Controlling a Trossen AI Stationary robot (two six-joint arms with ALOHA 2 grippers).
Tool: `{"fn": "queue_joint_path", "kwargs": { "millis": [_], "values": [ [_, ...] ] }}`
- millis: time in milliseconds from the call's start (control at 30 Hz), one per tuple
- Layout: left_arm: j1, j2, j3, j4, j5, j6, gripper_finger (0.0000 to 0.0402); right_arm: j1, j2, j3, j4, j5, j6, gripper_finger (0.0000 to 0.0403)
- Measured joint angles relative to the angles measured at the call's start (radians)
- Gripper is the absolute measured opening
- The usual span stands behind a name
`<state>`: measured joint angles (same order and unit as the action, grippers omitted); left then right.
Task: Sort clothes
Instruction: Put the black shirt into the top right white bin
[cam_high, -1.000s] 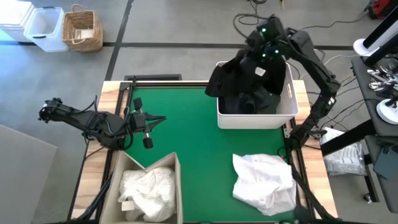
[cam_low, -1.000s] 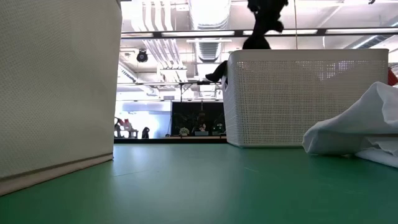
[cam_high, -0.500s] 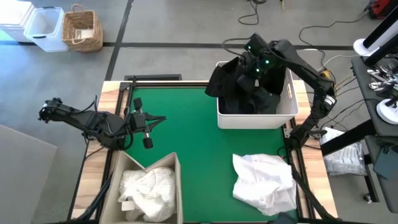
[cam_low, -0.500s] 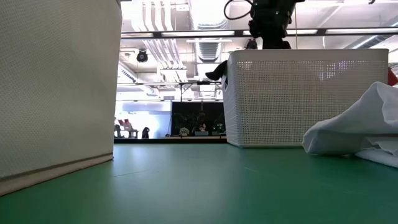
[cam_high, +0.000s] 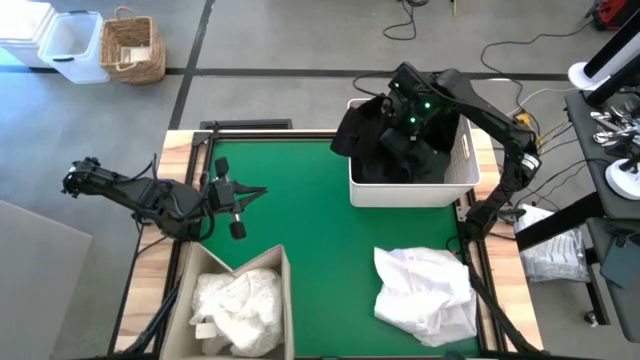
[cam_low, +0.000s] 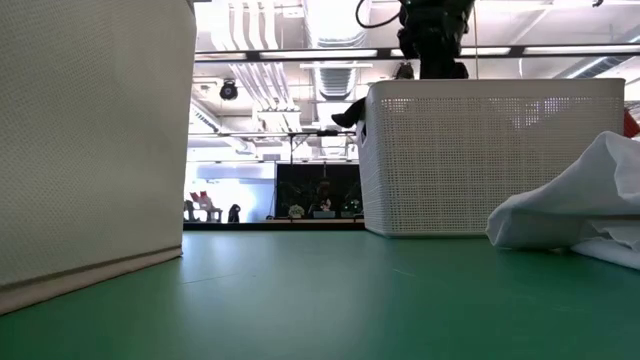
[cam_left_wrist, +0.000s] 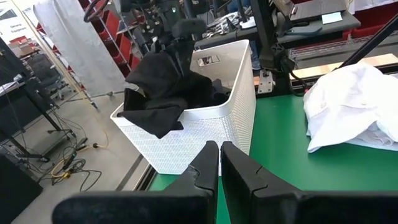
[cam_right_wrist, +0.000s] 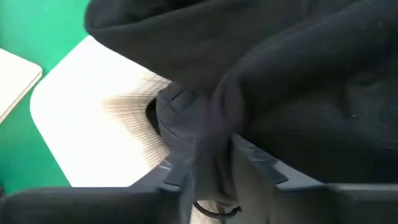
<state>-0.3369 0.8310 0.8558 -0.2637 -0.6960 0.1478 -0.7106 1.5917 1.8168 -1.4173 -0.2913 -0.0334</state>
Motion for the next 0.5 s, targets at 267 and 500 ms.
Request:
{"fn": "queue_joint_path", "kwargs": {
  "millis": [267, 500],
  "values": [
    [0.0, 0.0, 0.0, -0.009, 0.0, 0.0, 0.0, 0.015, 0.0, 0.097, -0.027, 0.154, 0.07, 0.0173],
    [0.0, 0.0, 0.0, -0.009, 0.0, 0.0, 0.0, 0.015, -0.002, 0.259, -0.015, 0.476, 0.092, 0.0182]
  ]
}}
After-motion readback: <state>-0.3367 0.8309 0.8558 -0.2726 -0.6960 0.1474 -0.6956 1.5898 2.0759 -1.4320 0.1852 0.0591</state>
